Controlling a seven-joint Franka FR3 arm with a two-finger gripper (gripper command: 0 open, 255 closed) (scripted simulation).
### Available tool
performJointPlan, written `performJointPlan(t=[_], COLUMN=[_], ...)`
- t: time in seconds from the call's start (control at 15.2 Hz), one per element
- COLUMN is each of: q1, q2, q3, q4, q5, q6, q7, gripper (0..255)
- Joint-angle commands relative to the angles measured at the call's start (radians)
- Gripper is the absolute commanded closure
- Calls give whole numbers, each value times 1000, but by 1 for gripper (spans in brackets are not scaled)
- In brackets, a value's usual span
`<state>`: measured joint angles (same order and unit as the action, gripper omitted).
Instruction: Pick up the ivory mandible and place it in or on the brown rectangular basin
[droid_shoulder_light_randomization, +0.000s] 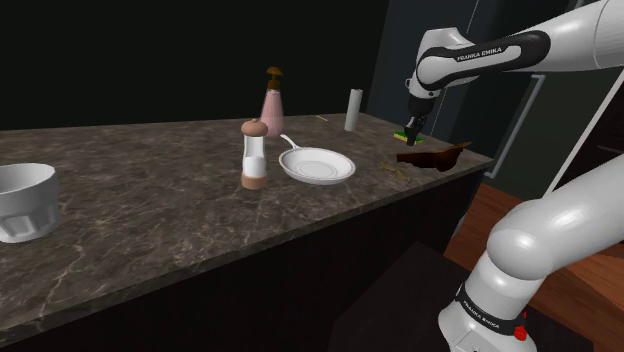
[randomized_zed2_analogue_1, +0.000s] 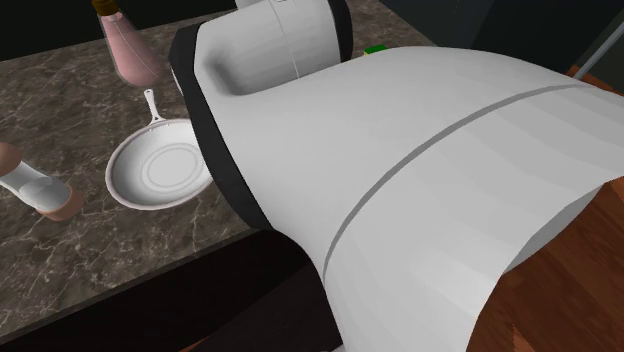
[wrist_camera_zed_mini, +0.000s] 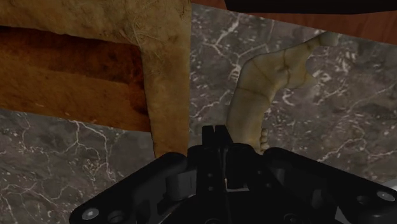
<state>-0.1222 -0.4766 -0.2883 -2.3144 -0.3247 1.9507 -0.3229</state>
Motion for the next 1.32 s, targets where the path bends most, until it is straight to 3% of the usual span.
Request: performJointPlan(t=[0.0,0.2,0.26,0.66,1.25], q1=[0,0,0,1,-3], q2=[0,0,0,171,205], q3=[0,0,0,-11,-23], q4=[0,0,0,8,-71], q5=[0,0,0,169,172], q6=[0,0,0,-15,92], q7=[0,0,0,217,222], gripper=[255,255,0,0,0])
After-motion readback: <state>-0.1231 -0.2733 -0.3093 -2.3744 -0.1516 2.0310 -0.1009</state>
